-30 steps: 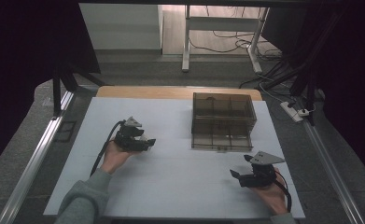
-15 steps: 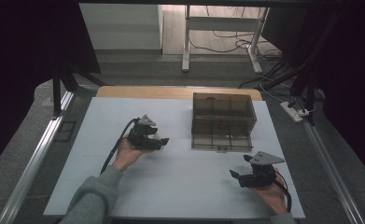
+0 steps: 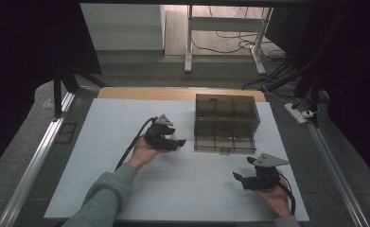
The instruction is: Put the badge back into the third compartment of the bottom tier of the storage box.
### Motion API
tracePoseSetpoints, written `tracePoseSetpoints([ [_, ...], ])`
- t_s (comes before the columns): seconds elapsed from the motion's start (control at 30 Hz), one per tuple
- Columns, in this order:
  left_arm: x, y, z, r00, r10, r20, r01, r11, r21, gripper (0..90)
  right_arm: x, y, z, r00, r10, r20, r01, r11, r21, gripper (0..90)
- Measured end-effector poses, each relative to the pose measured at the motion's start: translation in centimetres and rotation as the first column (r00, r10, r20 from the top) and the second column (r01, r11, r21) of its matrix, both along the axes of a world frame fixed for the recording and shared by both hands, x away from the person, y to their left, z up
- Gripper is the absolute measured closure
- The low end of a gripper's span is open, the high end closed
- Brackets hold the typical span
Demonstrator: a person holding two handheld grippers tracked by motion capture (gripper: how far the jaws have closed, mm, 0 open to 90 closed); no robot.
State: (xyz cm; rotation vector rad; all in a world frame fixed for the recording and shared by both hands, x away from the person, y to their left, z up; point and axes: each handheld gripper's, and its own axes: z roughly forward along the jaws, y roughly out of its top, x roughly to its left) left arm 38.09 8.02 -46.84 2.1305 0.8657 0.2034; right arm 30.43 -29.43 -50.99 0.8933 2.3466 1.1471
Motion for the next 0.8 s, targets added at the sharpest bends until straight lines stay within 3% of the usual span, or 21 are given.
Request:
tracePoseSetpoints([
  [0.43,1.2,-3.7,0.9,0.9973,-0.073,0.012,0.073,0.9973,-0.011,33.3,0.0,0.0,0.0,1.0000,0.006,0.002,-0.006,1.0000,0.006,16.8],
  [0.8,1.7,-5.9,1.5,0.9945,-0.103,0.018,0.103,0.9945,-0.013,33.2,0.0,0.1,0.0,0.9999,0.013,0.000,-0.013,0.9999,0.011,16.8],
])
